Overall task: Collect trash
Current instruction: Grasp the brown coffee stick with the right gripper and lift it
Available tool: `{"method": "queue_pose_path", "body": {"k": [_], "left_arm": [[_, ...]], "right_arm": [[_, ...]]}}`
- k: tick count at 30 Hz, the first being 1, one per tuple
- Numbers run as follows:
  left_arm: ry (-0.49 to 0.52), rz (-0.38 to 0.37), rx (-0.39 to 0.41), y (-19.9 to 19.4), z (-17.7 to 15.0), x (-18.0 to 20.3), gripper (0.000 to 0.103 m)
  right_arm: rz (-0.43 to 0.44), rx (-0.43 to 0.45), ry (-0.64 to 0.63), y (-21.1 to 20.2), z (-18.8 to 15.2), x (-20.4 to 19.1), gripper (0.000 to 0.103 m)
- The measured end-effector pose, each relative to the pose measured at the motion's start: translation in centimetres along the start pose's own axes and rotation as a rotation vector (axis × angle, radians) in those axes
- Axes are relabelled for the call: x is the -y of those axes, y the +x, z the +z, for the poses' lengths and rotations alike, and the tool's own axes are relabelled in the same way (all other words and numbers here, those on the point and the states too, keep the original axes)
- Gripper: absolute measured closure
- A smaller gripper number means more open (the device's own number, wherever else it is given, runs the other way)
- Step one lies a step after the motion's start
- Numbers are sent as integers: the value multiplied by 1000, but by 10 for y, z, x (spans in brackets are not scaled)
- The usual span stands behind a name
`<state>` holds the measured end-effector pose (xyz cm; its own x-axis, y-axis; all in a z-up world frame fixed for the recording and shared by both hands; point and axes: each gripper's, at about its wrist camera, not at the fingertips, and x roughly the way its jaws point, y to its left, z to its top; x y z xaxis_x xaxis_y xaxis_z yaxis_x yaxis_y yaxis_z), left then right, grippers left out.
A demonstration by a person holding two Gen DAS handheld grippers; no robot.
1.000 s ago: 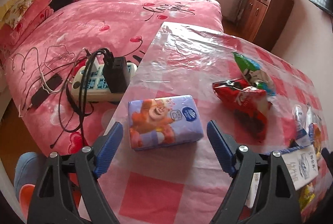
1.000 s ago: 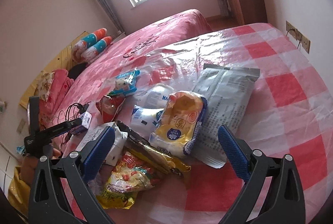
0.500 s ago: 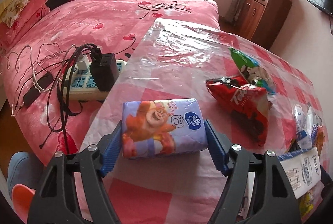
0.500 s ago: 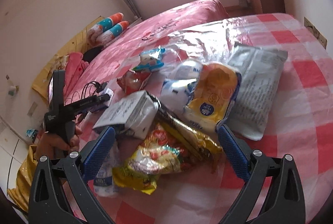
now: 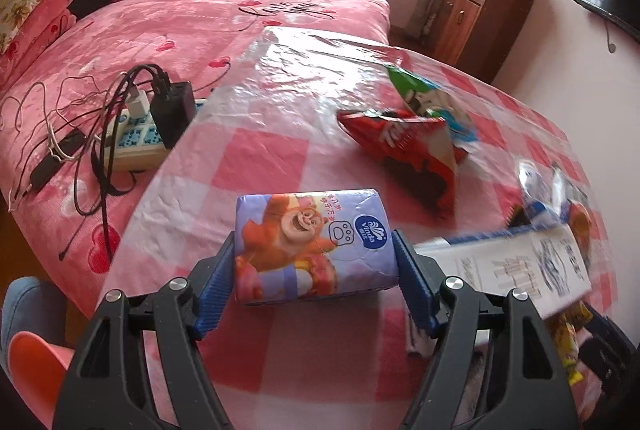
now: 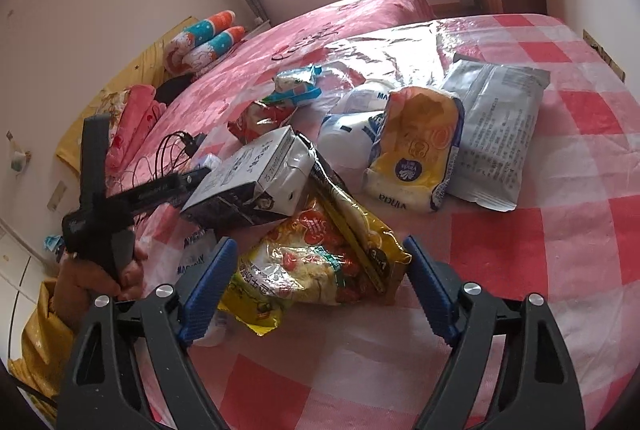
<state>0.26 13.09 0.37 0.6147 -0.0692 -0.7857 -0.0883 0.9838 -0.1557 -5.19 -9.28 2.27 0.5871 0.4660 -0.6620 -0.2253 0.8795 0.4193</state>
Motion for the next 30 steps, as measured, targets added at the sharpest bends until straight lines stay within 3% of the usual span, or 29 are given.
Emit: {"method": "queue_pose_path", "body": {"k": [8, 13, 22, 27, 30], "left_arm": [[21, -37, -5, -10, -16, 12, 29], [32, -44, -2, -13, -21, 19, 29], [23, -58, -1, -16, -23, 17, 29], [13, -65, 6, -20, -24, 15, 29], [2, -75, 20, -26, -24, 13, 29]], "right_arm": [[-68, 22, -4, 2, 10, 12, 20], [-59, -20, -14, 11, 14, 17, 45], [-64, -52, -85, 23, 16, 5, 56], [-80, -65, -105, 24, 14, 5, 78], [-84, -70, -121, 24, 13, 2, 81]]}}
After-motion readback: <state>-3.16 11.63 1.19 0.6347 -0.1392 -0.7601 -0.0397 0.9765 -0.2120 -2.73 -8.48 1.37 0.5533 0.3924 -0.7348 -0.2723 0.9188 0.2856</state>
